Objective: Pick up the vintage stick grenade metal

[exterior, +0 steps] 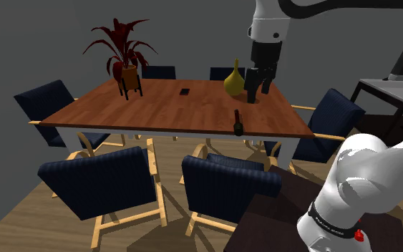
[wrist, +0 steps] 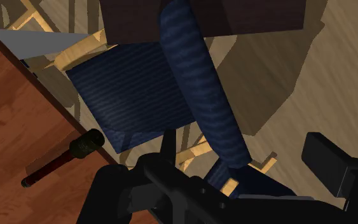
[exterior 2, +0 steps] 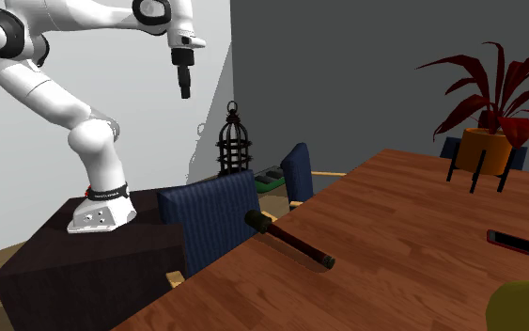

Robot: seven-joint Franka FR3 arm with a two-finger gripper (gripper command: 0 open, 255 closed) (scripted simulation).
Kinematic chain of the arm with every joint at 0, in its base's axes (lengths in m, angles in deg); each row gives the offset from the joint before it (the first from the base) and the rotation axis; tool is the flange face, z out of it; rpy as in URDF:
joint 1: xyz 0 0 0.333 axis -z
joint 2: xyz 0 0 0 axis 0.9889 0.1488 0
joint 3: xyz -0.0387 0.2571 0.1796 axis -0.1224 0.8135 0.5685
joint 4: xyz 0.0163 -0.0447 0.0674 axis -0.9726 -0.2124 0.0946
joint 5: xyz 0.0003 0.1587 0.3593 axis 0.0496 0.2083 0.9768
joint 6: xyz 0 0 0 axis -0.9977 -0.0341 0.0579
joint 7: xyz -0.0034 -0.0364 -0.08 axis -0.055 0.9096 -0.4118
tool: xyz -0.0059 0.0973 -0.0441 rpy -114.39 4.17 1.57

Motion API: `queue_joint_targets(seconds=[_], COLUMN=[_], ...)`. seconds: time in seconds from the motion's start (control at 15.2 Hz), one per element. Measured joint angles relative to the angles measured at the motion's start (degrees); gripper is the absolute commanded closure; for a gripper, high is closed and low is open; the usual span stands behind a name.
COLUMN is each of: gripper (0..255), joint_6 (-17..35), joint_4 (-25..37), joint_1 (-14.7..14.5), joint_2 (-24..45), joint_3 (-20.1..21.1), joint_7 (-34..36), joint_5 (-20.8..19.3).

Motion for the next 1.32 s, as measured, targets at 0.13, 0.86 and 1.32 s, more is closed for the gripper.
queue_joint_targets(seconds=[0.13,0.86,1.32], gripper=[0,0,0], joint_6=[0.8,15.8,23.1], joint_4=[-0.3,0.7,5.7], joint_1=[0.3,5.6,8.6], joint_2=[0.5,16.9,29.4], joint_3=[-0.2,-4.4,-7.7], joint_7=[0.2,4.4,6.6], joint_5=[-0.1,-1.9,-1.9])
